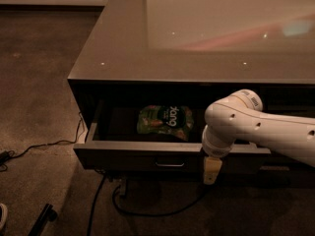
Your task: Open top drawer
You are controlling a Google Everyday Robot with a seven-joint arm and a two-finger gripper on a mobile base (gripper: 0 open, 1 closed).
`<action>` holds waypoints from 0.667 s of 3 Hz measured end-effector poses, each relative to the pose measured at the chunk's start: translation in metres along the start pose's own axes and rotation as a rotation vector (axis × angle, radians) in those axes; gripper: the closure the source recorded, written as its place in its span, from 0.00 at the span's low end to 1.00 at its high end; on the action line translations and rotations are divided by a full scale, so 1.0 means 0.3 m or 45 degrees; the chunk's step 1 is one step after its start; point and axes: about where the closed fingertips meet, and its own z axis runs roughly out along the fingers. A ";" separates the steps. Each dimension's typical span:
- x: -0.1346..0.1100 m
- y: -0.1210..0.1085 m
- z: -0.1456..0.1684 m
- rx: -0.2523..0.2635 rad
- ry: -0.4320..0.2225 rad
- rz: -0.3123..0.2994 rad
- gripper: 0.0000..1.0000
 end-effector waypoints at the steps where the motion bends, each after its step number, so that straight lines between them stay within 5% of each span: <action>1: -0.028 0.016 -0.016 0.024 0.026 -0.030 0.00; 2: -0.067 0.038 -0.040 0.062 0.068 -0.073 0.00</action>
Offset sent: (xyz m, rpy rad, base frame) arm -0.0159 0.0374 0.0204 -0.1187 -0.0724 0.0769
